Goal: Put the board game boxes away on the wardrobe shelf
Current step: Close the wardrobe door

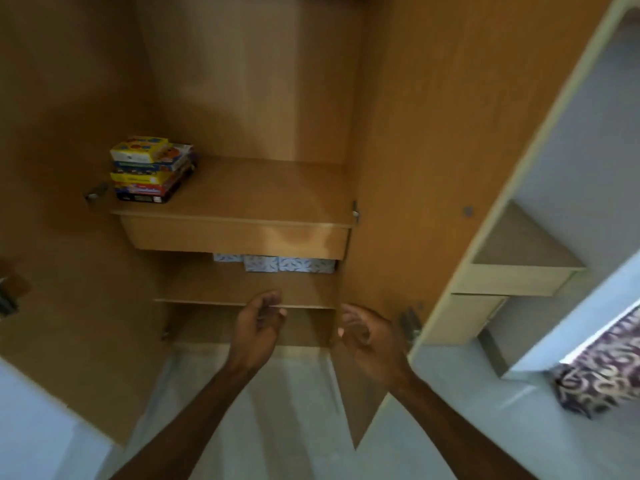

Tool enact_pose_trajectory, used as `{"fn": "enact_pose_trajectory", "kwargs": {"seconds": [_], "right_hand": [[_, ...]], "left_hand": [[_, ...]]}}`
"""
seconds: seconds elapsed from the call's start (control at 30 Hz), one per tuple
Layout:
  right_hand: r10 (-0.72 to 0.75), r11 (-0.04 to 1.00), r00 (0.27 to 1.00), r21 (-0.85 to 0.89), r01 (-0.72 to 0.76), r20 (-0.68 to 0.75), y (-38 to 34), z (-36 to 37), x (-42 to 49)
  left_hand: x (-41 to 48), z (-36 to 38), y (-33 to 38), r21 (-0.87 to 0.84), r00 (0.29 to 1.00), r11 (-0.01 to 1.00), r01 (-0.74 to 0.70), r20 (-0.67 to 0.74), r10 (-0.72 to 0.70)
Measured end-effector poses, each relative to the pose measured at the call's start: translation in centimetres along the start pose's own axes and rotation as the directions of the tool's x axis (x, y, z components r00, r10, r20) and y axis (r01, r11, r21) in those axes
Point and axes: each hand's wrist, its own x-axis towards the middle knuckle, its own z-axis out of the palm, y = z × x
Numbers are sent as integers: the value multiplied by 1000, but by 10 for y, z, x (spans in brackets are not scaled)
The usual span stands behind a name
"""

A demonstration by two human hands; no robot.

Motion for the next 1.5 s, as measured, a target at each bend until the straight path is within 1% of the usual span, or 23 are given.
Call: {"fn": "enact_pose_trajectory", "kwargs": {"seconds": [0.1, 0.17, 0.23, 0.27, 0.3, 0.37, 0.43, 0.47, 0.53, 0.6, 0.67, 0.73, 0.8, 0.87, 0.97, 1.03, 1.13, 1.23, 1.3, 1.4, 1.5], "right_hand": [[-2, 997, 995, -81, -6, -100, 28, -75, -25], [-9, 993, 973, -116, -18, -229, 41, -114, -28], [-4, 993, 942, -116, -37, -336, 51, -150, -21], [10, 994, 938, -96, -46, -347, 53, -165, -14], [36, 996, 947, -69, -61, -320, 54, -175, -5], [62, 998, 979, 11, -61, -194, 49, -191, 14], [18, 996, 997, 90, -11, -74, 37, -199, 25], [-12, 994, 999, 107, 17, -45, 32, -200, 28], [-25, 992, 999, 120, 30, -44, 29, -199, 32], [-17, 993, 998, 117, 25, -65, 32, -195, 34], [-24, 994, 997, 102, 32, -77, 31, -187, 36], [-34, 991, 997, 130, 43, -71, 25, -173, 41], [-50, 985, 999, 164, 53, -21, 14, -154, 50], [-78, 979, 995, 195, 64, 64, 1, -127, 62], [-117, 974, 983, 209, 86, 140, -19, -85, 82], [-159, 973, 975, 192, 128, 153, -34, -52, 99], [-195, 973, 972, 151, 174, 133, -56, -2, 127], [-210, 973, 973, 121, 198, 96, -77, 46, 156], [-211, 974, 975, 101, 204, 65, -86, 72, 177], [-217, 974, 976, 63, 216, 22, -97, 107, 209], [-220, 975, 975, 37, 220, -9, -108, 134, 243]], "left_hand": [[-26, 69, 30, -26, 996, 999, -45, 72, 47], [-33, 105, 49, -12, 985, 994, -104, 138, 105], [-35, 136, 70, 14, 966, 990, -141, 223, 134], [-34, 150, 80, 23, 957, 989, -143, 259, 133], [-32, 161, 90, 27, 947, 989, -143, 294, 128], [-29, 179, 109, 34, 925, 990, -134, 363, 112], [-29, 194, 124, 17, 899, 991, -133, 423, 113], [-30, 198, 128, 4, 887, 991, -132, 446, 116], [-32, 202, 135, -19, 871, 990, -138, 474, 130], [-32, 201, 134, -39, 876, 990, -135, 462, 138], [-34, 192, 130, -72, 894, 988, -134, 421, 152], [-33, 174, 123, -119, 916, 986, -121, 369, 157], [-27, 148, 112, -141, 934, 984, -110, 324, 151], [-20, 114, 99, -137, 953, 986, -94, 273, 129], [-7, 65, 82, -111, 975, 991, -72, 201, 93], [6, 33, 73, -93, 985, 993, -74, 149, 87], [31, -11, 66, -86, 991, 992, -97, 82, 104], [61, -49, 63, -99, 994, 992, -78, 73, 85], [84, -70, 64, -127, 991, 991, -38, 123, 54], [121, -94, 67, -114, 980, 992, 46, 200, -23], [161, -111, 62, -109, 976, 992, 68, 212, -44]]}}
